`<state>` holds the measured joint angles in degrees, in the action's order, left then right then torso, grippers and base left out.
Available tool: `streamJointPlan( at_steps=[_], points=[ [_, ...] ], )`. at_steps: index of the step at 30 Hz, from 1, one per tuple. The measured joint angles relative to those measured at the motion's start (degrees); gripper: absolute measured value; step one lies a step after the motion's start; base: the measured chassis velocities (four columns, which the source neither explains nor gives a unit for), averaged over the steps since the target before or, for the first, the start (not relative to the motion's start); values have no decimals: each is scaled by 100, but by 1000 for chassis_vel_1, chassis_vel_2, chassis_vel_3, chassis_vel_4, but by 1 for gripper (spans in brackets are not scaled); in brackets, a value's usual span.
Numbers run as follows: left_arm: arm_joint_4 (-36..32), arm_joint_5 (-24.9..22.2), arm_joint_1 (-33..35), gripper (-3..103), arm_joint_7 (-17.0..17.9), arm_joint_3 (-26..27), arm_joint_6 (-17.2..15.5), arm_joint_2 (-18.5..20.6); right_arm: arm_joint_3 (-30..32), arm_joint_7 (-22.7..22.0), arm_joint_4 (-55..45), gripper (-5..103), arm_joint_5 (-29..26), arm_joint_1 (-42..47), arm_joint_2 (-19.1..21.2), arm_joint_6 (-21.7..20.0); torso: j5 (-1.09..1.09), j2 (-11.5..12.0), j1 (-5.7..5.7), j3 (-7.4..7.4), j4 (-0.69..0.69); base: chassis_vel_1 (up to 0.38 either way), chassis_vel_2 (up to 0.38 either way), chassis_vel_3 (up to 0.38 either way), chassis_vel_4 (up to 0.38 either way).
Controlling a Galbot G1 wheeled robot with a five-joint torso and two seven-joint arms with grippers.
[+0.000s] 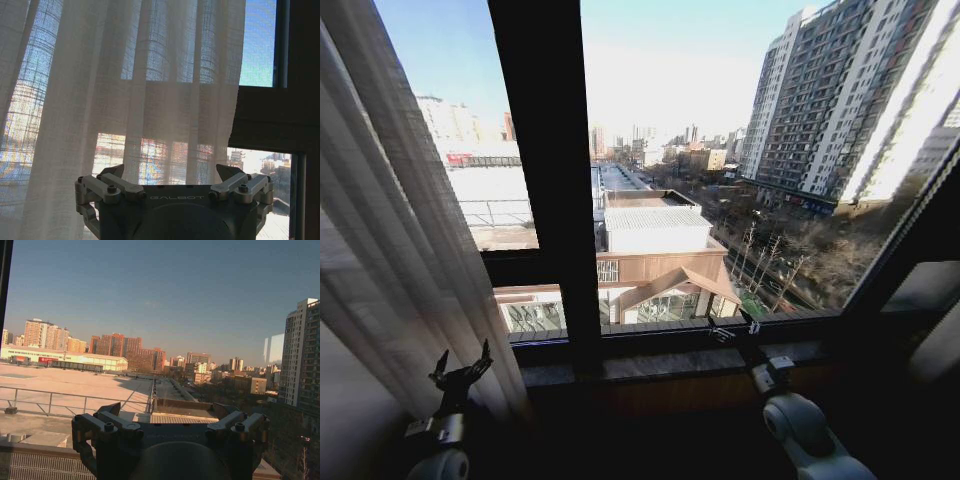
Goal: Open the curtains by pulling them apart, changing their state from closed to fully open.
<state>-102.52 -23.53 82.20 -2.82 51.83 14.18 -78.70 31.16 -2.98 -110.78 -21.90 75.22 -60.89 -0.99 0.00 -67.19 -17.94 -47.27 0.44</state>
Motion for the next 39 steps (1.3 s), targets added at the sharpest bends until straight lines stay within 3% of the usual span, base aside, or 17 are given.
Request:
streamJointPlan(
  at_steps=[35, 39],
  points=[
    [-1, 2, -3, 100, 4, -15, -16, 0, 0, 0, 0, 100, 0, 0, 0, 0, 0, 0, 0, 0, 0, 0, 0, 0, 0],
    [-170, 118, -101, 100, 156, -374, -399, 5, 0, 0, 0, 100, 0, 0, 0, 0, 0, 0, 0, 0, 0, 0, 0, 0, 0]
  ],
)
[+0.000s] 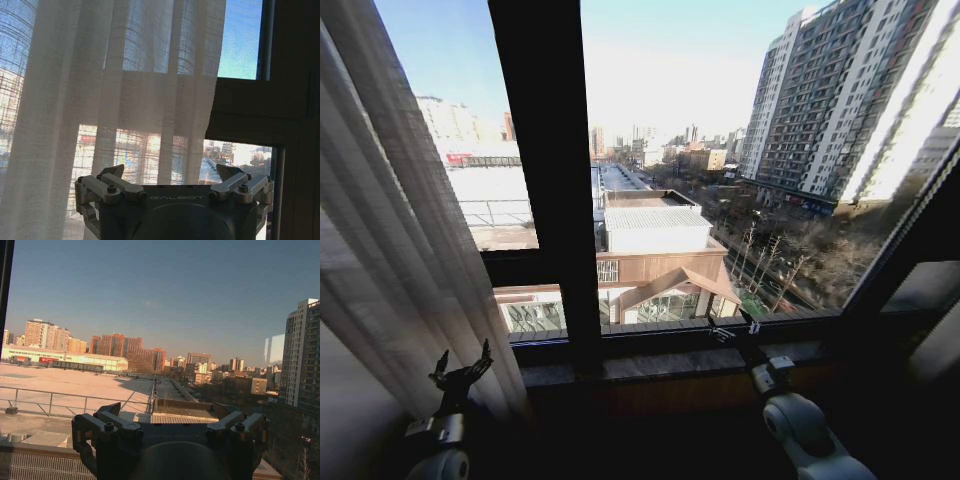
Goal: Open the curtains by pulling them apart, changing their state from closed to fully open.
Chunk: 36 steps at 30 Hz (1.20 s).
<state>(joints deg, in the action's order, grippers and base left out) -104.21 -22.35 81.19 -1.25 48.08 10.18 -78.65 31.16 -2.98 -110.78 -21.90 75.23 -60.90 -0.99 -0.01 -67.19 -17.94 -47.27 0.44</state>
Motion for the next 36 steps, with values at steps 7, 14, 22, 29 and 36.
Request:
streamJointPlan(
  at_steps=[7, 14, 22, 29, 36],
  points=[
    [-512, 357, -297, 100, 461, -1066, -1172, 21, 0, 0, 0, 100, 0, 0, 0, 0, 2, 0, 0, 0, 1, 0, 0, 0, 0],
    [-947, 656, -546, 100, 842, -1964, -2150, 37, 0, 0, 0, 100, 0, 0, 0, 0, 1, 0, 0, 0, 2, 0, 0, 0, 0],
    [-991, 660, -592, 100, 922, -2004, -2310, 182, 0, 0, 0, 100, 0, 0, 0, 0, -5, 0, 0, 0, 2, 0, 0, 0, 0],
    [-655, 186, -642, 100, 1097, -901, -2001, 1361, 0, 0, 0, 100, 0, 0, 1, 0, 5, 0, 0, 0, -3, 0, 0, 0, 0],
    [-615, 131, -641, 100, 1095, -821, -1964, 1451, 0, 0, 0, 100, 0, 0, 0, 0, -1, 0, 0, 0, 1, 0, 0, 0, 0]
  ],
)
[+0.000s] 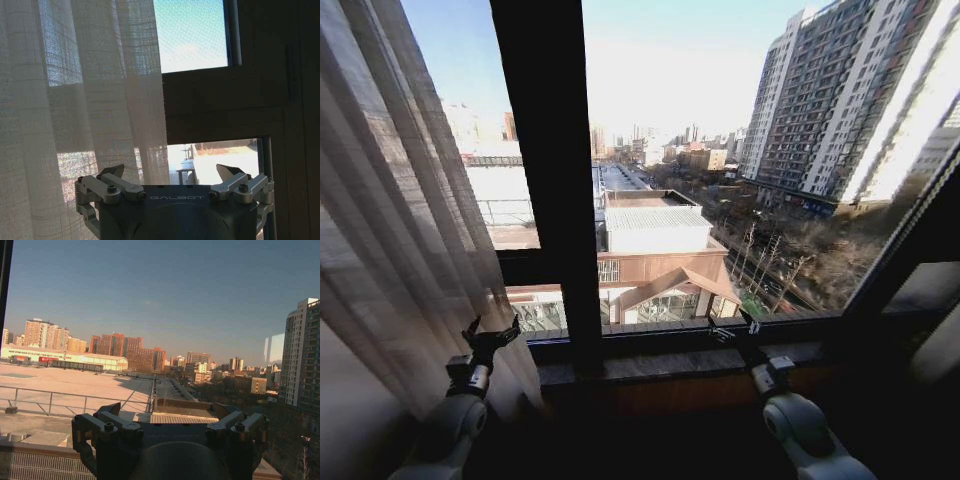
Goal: Open the curtains by pulling them apart, changing their state from closed to fully open.
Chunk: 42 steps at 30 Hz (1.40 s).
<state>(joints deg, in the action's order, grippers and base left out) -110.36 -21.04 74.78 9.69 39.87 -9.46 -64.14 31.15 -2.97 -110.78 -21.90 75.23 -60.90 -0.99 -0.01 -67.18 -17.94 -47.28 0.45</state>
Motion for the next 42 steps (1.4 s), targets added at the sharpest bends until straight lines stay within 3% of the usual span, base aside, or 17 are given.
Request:
streamJointPlan(
  at_steps=[4, 5, 7, 15, 18, 19, 22, 28, 37, 42],
  points=[
    [6, -2, 13, 100, 1, 3, 51, -3, 0, 0, 0, 100, 0, 0, 0, 0, 2, 0, 0, 0, 1, 0, 0, 0, 0],
    [118, 29, 301, 100, 111, 5, 782, -231, 0, 0, 0, 100, 0, 0, 0, 0, -2, 0, 0, 0, -2, 0, 0, 0, 0],
    [154, 48, 403, 100, 150, 2, 1045, -320, 0, 0, 0, 100, 0, 0, 0, 0, 0, 0, 0, 0, -4, 0, 0, 0, 0],
    [164, 78, 456, 100, 162, -3, 1197, -371, 0, 0, 0, 100, 0, 0, 0, 0, 2, 0, 0, 0, 1, 0, 0, 0, 0],
    [161, 323, 709, 100, 167, -63, 1838, -591, 0, 0, 0, 100, 0, 0, 0, 0, -1, 0, 0, 0, -1, 0, 0, 0, 0],
    [161, 323, 709, 100, 167, -63, 1838, -591, 0, 0, 0, 100, 0, 0, 0, 0, -1, 0, 0, 0, -1, 0, 0, 0, 0],
    [63, 600, 1009, 100, 252, -175, 2310, -812, 0, 0, 0, 100, 0, 0, 0, 0, 4, 0, 0, 1, 1, 0, 0, 0, 0],
    [37, 624, 1198, 100, 353, -160, 2373, -833, 0, 0, 0, 100, 0, 0, 0, 0, 2, 0, 1, 1, 0, 0, 0, 0, 0],
    [268, 238, 1163, 100, 453, 371, 2298, -448, 0, 0, 0, 100, 0, 0, 0, 0, 1, 0, 1, 1, -1, 0, 0, 0, 0],
    [598, 142, 977, 100, 485, 387, 2286, -281, 0, 0, 0, 100, 0, 0, 0, 0, 0, 0, 0, 0, -1, 0, 0, 0, 0]
  ],
)
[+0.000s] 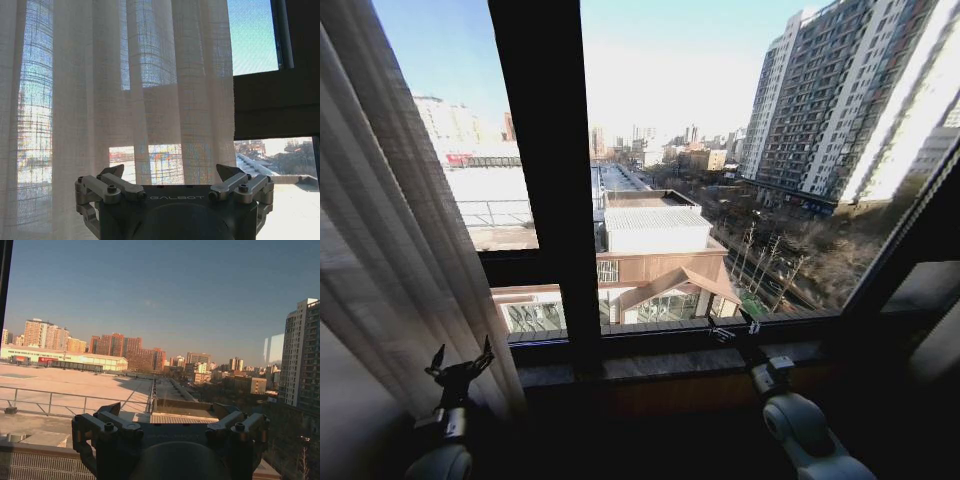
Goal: Open the curtains by pulling them apart, changing their state from closed to fully open.
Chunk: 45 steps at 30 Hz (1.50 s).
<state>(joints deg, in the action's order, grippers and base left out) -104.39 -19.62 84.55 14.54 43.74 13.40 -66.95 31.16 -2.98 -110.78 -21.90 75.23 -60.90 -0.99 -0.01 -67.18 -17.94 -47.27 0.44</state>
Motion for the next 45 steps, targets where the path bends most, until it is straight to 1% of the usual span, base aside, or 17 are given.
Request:
streamJointPlan(
  at_steps=[2, 3, 4, 8, 10, 12, 16, 23, 26, 28, 30, 35, 37, 39, 42, 43, 45],
  points=[
    [98, -187, -104, 100, -73, -104, -42, 87, 0, 0, 0, 100, 0, 0, 0, 0, 0, 0, 0, 0, -1, 0, 0, 0, 0],
    [98, -187, -104, 100, -73, -104, -42, 87, 0, 0, 0, 100, 0, 0, 0, 0, 0, 0, 0, 0, -1, 0, 0, 0, 0],
    [143, -330, -180, 100, -190, -175, -70, 145, 0, 0, 0, 100, 0, 0, 0, 0, -1, 0, 0, 0, -1, 0, 0, 0, 0],
    [330, -833, -539, 100, -913, -485, -64, 375, 0, 0, 0, 100, 0, 0, 0, 0, 1, 0, 0, 0, 2, 0, 0, 0, 0],
    [352, -892, -637, 100, -992, -567, -86, 415, 0, 0, 0, 100, 0, 0, 0, 0, 1, 0, 0, 0, 1, 0, 0, 0, 0],
    [365, -938, -807, 100, -1015, -660, -209, 436, 0, 0, 0, 100, 0, 0, 0, 0, 1, 0, 0, 0, 1, 0, 0, 0, 0],
    [472, -883, -958, 100, -923, -698, -285, 411, 0, 0, 0, 100, 0, 0, 0, 0, 1, 0, 0, 0, 1, 0, 0, 0, 0],
    [872, -855, -1162, 100, -899, -799, -272, 489, 0, 0, 0, 100, 0, 0, 0, 1, 1, 0, 0, 0, -1, 0, 0, 0, 0],
    [1217, -911, -1521, 100, -905, -976, -265, 610, 0, 0, 0, 100, 0, 0, 0, 0, 1, 0, 0, 0, 1, 0, 0, 0, 0],
    [1311, -933, -1611, 100, -912, -1026, -272, 648, 0, 0, 0, 100, 0, 0, 0, 1, 0, 0, 0, 0, 1, 0, 0, 0, 0],
    [1507, -948, -1805, 100, -981, -1107, -273, 736, 0, 0, 0, 100, 0, 0, 0, 0, 1, 0, 0, 0, 1, 0, 0, 0, 0],
    [1673, -983, -1944, 101, -1041, -1065, -282, 798, 0, 0, 0, 100, 0, 0, 0, 0, 1, 0, 0, 0, 0, 0, 0, 0, 0],
    [1737, -1029, -1939, 91, -1073, -1027, -229, 786, 0, 0, 0, 100, 0, 0, 0, 1, 1, 0, 0, 0, -1, 0, 0, 0, 0],
    [1768, -1037, -1923, 91, -1093, -1013, -186, 772, 0, 0, 0, 100, 0, 0, 0, 0, 1, 0, 0, 0, 0, 0, 0, 0, 0],
    [1824, -1047, -1860, 75, -1119, -981, -85, 729, 0, 0, 0, 100, 0, 0, 0, 0, 1, 0, 0, 0, -1, 0, 0, 0, 0],
    [1824, -1047, -1860, 75, -1119, -981, -85, 729, 0, 0, 0, 100, 0, 0, 0, 0, 1, 0, 0, 0, -1, 0, 0, 0, 0],
    [1827, -1048, -1829, 64, -1121, -962, -48, 701, 0, 0, 0, 100, 0, 0, 0, 0, 1, 0, 0, 0, 0, 0, 0, 0, 0]
  ],
)
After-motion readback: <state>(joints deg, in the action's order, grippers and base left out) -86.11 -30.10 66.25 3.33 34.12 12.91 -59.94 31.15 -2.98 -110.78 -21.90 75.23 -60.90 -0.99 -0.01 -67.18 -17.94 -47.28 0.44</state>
